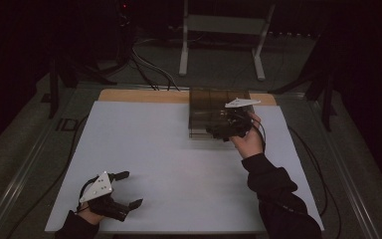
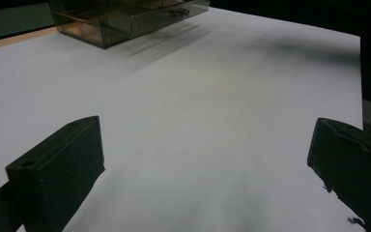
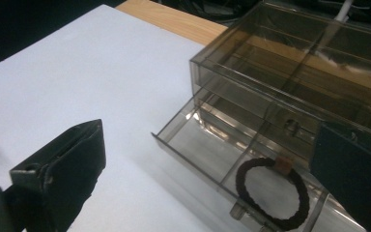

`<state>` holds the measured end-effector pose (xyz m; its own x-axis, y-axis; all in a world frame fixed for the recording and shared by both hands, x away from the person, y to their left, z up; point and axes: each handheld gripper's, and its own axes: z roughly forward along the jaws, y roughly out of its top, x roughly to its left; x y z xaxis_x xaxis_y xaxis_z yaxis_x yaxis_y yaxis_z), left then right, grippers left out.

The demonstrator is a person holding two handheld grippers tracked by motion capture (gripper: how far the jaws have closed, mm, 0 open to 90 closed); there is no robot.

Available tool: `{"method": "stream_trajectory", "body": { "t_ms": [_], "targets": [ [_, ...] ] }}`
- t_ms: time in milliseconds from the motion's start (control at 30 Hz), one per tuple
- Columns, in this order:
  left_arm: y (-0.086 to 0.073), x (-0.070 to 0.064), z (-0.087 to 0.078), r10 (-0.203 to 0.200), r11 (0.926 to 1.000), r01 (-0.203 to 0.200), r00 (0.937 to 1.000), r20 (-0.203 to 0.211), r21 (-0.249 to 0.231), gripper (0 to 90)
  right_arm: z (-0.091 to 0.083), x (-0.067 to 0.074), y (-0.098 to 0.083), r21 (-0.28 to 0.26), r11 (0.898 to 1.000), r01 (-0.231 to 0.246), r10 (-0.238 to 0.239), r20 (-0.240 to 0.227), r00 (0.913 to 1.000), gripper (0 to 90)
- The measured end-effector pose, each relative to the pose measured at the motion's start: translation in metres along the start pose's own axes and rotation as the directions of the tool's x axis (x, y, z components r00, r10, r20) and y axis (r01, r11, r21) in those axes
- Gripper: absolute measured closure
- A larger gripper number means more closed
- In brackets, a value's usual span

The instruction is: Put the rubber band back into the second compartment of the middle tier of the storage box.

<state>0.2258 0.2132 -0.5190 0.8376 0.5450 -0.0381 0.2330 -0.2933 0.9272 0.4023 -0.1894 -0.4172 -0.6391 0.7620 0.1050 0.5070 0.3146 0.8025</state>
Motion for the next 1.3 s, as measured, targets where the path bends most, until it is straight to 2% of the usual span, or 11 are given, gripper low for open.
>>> {"method": "stream_trajectory", "body": {
  "t_ms": [233,600,1000,1300],
  "targets": [
    [0.000,0.000,0.001,0.001,1.0000,-0.001,1.0000,0.003,0.002,0.3,-0.009,0.008,-0.003,-0.030,0.999,0.013,-0.014,-0.011,0.9998,0.0],
    [0.000,0.000,0.001,0.003,1.0000,-0.003,1.0000,0.002,0.006,0.3,-0.018,0.016,-0.022,-0.044,0.998,0.049,-0.051,-0.032,0.9982,0.0],
    [0.000,0.000,0.001,0.002,1.0000,-0.002,1.0000,0.003,0.007,0.3,-0.017,0.018,-0.056,-0.029,0.996,0.081,-0.082,-0.022,0.9964,0.0],
    [0.000,0.000,0.001,0.002,1.0000,-0.002,1.0000,0.004,0.006,0.3,-0.016,0.018,-0.080,-0.026,0.997,0.075,-0.076,-0.030,0.9967,0.0]
  ]
}}
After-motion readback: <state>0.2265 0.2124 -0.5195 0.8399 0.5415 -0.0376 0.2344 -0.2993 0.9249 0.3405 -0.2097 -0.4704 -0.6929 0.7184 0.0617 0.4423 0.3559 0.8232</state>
